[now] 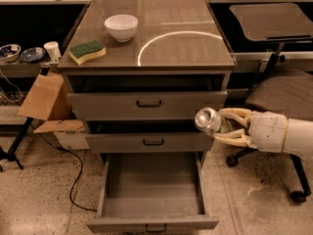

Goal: Pick 7up can from bottom drawer and place on counter

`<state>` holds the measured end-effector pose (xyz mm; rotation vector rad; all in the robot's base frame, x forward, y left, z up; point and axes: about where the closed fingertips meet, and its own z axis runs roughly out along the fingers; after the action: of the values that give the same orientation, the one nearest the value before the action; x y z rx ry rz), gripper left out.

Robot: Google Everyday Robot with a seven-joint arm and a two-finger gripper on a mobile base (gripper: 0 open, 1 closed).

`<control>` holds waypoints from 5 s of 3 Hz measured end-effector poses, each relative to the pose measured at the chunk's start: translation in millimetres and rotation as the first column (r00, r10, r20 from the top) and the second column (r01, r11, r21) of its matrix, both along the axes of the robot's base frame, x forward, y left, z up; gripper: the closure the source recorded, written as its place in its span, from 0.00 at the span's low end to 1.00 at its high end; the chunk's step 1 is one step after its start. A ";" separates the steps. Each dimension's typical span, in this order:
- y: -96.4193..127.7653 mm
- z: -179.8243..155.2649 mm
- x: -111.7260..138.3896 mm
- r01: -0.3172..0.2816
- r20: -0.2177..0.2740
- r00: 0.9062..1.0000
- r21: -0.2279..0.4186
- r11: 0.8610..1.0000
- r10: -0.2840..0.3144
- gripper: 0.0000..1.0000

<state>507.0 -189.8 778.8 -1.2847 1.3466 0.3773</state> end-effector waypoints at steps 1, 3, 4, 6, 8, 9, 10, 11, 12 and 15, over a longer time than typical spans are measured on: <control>47.5 91.2 0.6 -0.036 0.118 0.992 0.025 0.999 0.033 1.00; 46.5 97.3 11.0 -0.009 0.148 0.989 0.047 0.999 0.002 1.00; 34.9 109.4 47.7 0.056 0.210 0.975 0.084 0.995 -0.073 1.00; 1.5 152.4 137.5 0.207 0.338 0.907 0.164 0.964 -0.252 1.00; -13.4 178.0 215.7 0.289 0.356 0.863 0.231 0.929 -0.357 1.00; -15.2 179.4 241.3 0.295 0.335 0.868 0.250 0.922 -0.368 1.00; -9.0 177.7 259.3 0.278 0.311 0.883 0.259 0.925 -0.352 1.00; 5.5 172.3 277.3 0.232 0.270 0.916 0.249 0.940 -0.297 1.00; 13.2 163.9 285.0 0.202 0.227 0.940 0.240 0.950 -0.257 0.82; 19.9 152.5 287.2 0.173 0.182 0.959 0.229 0.958 -0.217 0.04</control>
Offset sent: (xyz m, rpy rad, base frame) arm 0.0014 0.0383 0.0787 0.0256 -0.1016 0.0238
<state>794.2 -169.9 931.3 -0.9759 1.2102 0.2350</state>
